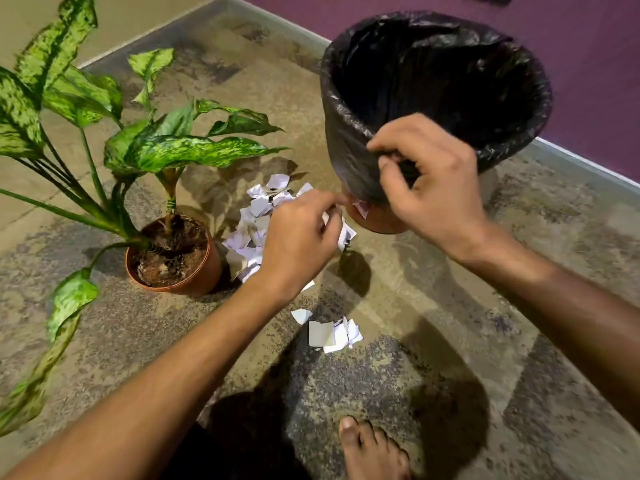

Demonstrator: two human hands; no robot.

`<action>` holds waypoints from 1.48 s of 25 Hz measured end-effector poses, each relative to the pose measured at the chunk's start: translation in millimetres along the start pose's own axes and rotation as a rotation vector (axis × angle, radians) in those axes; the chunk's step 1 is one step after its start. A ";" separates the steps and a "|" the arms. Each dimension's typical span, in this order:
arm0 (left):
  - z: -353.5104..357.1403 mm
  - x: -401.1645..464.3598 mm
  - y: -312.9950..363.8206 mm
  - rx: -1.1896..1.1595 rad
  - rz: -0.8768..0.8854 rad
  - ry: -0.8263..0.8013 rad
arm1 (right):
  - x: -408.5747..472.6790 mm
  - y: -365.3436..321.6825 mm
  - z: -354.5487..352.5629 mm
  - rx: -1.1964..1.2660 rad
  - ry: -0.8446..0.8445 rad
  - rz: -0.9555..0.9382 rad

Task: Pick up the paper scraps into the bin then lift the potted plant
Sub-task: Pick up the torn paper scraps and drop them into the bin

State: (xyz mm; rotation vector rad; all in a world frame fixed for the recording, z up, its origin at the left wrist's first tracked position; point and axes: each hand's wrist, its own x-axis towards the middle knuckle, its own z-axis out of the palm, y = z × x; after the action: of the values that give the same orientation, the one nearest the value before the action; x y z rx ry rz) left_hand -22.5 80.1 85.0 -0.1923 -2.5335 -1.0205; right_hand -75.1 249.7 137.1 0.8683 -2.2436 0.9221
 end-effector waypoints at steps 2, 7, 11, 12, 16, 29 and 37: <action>5.7 -30.9 -27.4 0.140 -0.106 -0.247 | -32.7 -3.5 27.8 0.037 -0.207 0.023; 20.8 -84.5 -81.3 0.652 -0.362 -0.826 | -124.4 11.2 81.2 -0.175 -1.154 0.349; 28.8 -104.8 -97.4 0.635 -0.463 -0.831 | -171.8 11.7 109.9 -0.280 -1.309 0.417; 31.8 -105.8 -97.5 0.634 -0.484 -0.817 | -178.8 9.4 114.9 -0.303 -1.293 0.412; 44.7 -109.9 -89.2 0.679 -0.461 -0.804 | -191.6 -7.4 126.1 -0.309 -1.237 0.389; 39.4 -106.5 -95.0 0.302 -0.696 -0.638 | -166.1 10.9 109.9 0.059 -1.039 0.778; 32.7 -74.2 -87.9 0.175 -0.713 -0.526 | -64.8 -5.6 49.6 0.095 -0.857 0.590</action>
State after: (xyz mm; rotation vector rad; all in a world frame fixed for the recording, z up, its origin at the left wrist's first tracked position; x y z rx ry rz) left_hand 11.1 40.7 -22.7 0.6171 -3.2567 -1.0719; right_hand -41.9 231.8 64.5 0.7238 -3.3393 1.0297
